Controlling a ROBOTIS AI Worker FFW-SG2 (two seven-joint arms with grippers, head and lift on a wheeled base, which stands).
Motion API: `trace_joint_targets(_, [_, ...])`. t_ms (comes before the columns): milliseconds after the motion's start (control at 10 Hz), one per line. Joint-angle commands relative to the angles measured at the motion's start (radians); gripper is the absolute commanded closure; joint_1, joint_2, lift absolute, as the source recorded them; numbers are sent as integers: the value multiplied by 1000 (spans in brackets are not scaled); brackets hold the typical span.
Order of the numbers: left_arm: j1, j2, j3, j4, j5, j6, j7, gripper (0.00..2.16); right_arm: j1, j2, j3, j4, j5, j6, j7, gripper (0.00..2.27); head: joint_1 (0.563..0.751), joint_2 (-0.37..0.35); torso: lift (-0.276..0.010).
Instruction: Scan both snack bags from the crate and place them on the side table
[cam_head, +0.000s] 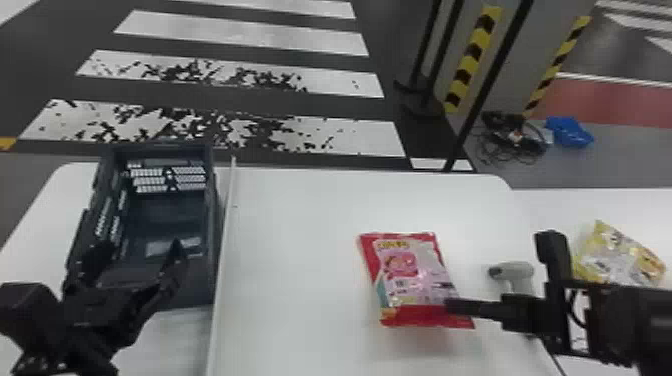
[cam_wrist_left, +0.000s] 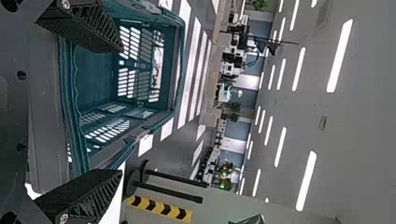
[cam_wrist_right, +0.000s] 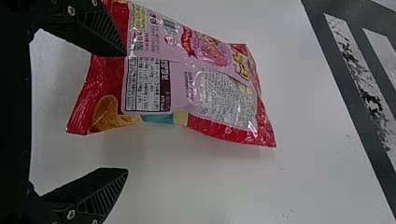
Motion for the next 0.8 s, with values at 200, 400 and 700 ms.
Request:
trace_joint_targets(200, [-4,0,0,9,0,0,0,76,-53,-2,28,90,10,-32,2,198,695,-170,-95])
trace_joint_targets(400, [-6,0,0,12,1,-3,0,76,-64,-9,44,110,39,-41,9,1062,695,-168,-95])
trace_joint_targets(700, [-9,0,0,18,0,-3,0,76,-73,-25,63,125,70,-32,20,2260,695,-179,-95])
